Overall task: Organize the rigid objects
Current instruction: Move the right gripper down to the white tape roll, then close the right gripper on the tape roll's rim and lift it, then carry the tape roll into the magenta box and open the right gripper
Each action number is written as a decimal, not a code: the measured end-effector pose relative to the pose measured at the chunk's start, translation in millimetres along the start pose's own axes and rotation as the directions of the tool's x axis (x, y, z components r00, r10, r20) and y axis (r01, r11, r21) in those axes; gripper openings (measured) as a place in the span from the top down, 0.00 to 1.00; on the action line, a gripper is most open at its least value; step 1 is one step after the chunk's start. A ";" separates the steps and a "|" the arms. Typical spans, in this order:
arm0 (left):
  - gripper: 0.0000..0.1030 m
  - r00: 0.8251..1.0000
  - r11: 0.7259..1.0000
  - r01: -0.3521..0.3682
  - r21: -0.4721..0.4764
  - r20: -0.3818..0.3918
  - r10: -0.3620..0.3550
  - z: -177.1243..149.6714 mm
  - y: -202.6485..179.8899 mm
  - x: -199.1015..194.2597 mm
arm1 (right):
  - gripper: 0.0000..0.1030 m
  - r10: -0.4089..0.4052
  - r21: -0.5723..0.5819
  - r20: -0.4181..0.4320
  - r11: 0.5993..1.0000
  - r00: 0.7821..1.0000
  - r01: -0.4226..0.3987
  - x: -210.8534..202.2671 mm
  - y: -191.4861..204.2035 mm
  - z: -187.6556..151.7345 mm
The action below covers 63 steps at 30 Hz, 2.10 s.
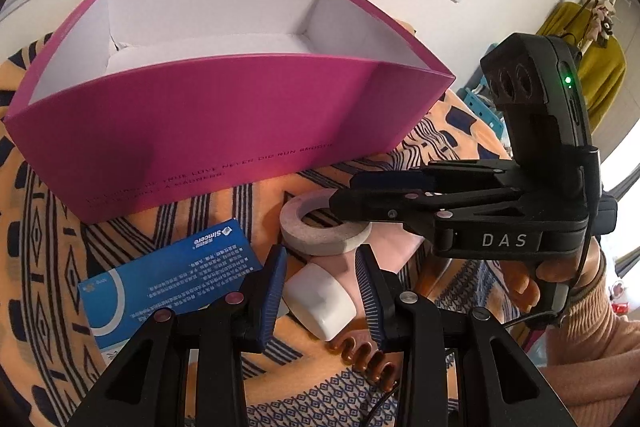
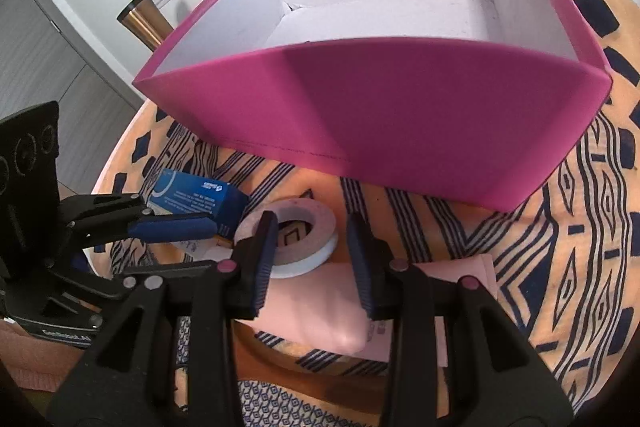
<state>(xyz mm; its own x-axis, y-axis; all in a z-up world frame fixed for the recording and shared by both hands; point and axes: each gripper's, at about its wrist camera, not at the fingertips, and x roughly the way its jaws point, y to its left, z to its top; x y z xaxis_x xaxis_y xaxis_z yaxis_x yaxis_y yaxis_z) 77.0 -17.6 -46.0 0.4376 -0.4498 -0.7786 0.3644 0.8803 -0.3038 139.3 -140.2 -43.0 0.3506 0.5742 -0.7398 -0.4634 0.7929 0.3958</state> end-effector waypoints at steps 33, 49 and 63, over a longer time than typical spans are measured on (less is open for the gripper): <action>0.61 1.000 1.000 0.015 0.000 0.013 -0.015 10.7 -13.6 6.8 | 0.74 0.066 0.032 0.097 0.997 0.993 -0.070 -23.9 -3.3 -14.6; 0.61 0.989 0.995 0.028 0.095 0.142 -0.041 39.7 -45.6 -38.2 | 0.74 0.037 -0.041 0.298 0.999 0.954 -0.025 -98.0 20.5 -3.4; 0.61 0.983 0.994 -0.011 0.106 0.186 -0.009 93.1 -46.7 -37.7 | 0.74 -0.001 -0.015 0.382 1.000 0.924 0.007 -113.2 5.2 41.9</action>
<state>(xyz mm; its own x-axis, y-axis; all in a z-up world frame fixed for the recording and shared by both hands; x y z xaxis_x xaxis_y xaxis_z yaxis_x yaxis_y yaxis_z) 120.0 -55.8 48.6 0.5795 -0.4777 -0.6603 0.4444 0.8644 -0.2353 131.4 -192.5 65.7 0.6353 0.6078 -0.4765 -0.4727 0.7939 0.3824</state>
